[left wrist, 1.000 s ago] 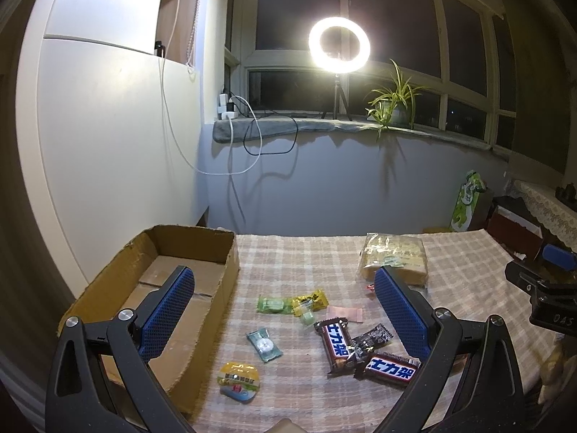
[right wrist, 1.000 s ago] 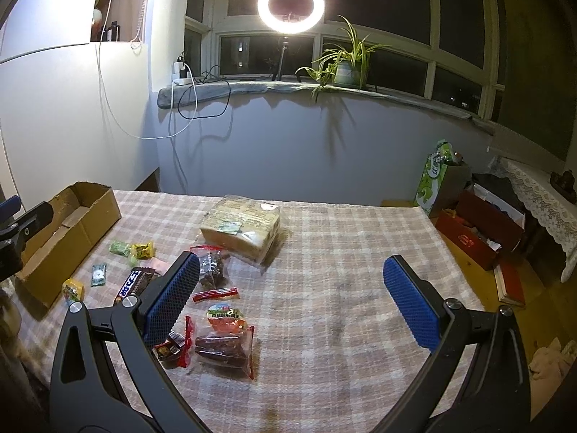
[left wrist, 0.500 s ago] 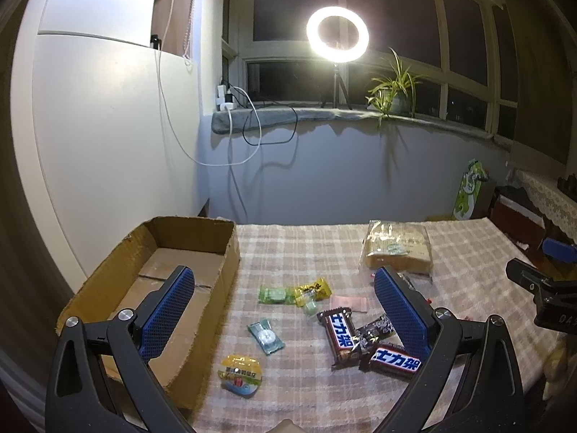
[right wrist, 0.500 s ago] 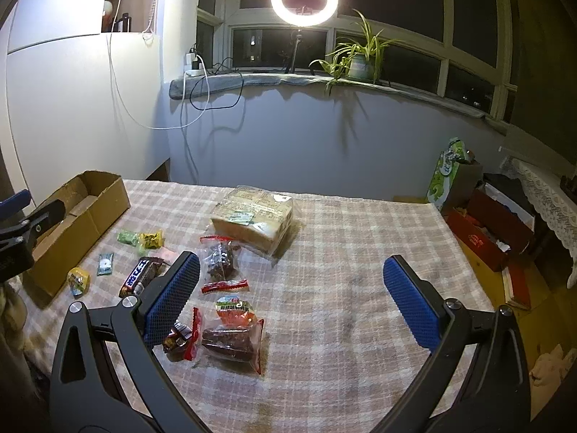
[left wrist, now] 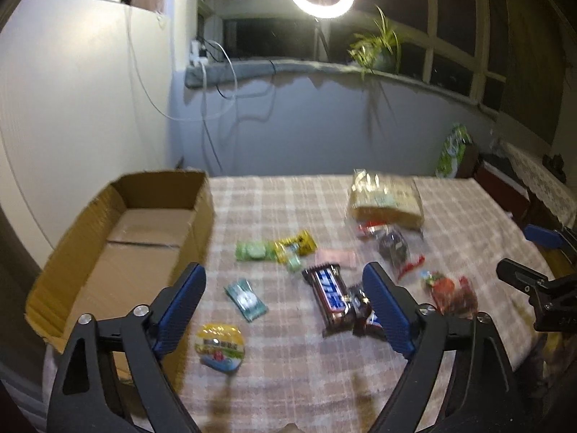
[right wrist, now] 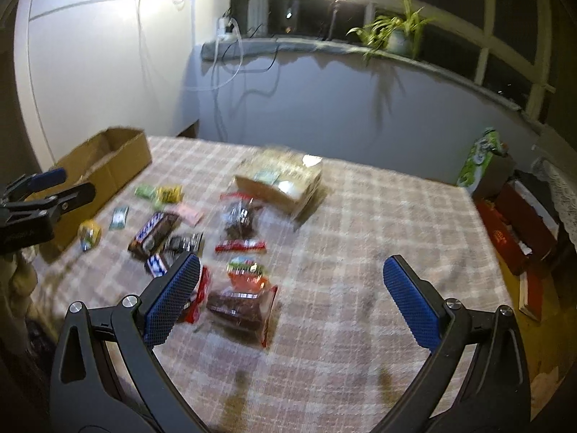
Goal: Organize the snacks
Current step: 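Grasp the chocolate bar with the left tool while the right tool grasps the dried-meat bag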
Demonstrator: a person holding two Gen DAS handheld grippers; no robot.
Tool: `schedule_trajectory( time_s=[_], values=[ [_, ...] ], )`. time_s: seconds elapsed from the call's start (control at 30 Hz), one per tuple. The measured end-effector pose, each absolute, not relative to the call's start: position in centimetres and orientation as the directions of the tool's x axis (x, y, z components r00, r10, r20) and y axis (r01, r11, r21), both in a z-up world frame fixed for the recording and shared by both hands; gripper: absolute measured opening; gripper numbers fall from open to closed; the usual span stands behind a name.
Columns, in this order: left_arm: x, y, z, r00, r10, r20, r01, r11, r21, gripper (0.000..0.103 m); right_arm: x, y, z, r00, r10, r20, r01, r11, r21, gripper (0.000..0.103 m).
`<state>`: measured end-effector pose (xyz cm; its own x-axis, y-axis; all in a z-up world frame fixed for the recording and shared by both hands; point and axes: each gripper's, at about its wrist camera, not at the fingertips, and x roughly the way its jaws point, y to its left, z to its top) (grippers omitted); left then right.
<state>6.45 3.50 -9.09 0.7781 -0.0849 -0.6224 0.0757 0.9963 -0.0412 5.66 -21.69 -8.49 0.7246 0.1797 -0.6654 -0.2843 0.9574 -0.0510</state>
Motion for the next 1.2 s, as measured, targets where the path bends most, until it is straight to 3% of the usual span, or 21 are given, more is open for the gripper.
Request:
schedule_trajectory(
  time_s=[0.13,0.33,0.8,1.13,1.2],
  values=[
    [7.2,2.9,-10.2,0.723,-0.146,-0.676,0.127,0.989,-0.077,0.071,6.1,-21.6,-10.0,0.661,0.228,-0.715,-0.328,0.945,-0.002,0.102],
    [8.5,1.8,-11.4,0.662,-0.191,-0.725,0.165,0.98,-0.109,0.059,6.9,-20.4,-12.1,0.59,0.265,-0.763,-0.379,0.925,0.029,0.096],
    [12.1,0.4,-13.8,0.566,-0.194,-0.801,0.163,0.979,-0.122,0.04,8.5,-18.6,-14.9,0.497,0.296,-0.816,-0.386,0.917,0.098,0.084],
    [13.4,0.0,-15.4,0.513,-0.205,-0.833,0.169,0.976,-0.136,0.027,9.0,-18.0,-15.6,0.469,0.312,-0.826,-0.4,0.909,0.116,0.069],
    [13.3,-0.2,-15.4,0.518,-0.198,-0.832,0.174,0.977,-0.124,0.027,9.1,-18.1,-15.6,0.471,0.317,-0.823,-0.397,0.909,0.123,0.061]
  ],
)
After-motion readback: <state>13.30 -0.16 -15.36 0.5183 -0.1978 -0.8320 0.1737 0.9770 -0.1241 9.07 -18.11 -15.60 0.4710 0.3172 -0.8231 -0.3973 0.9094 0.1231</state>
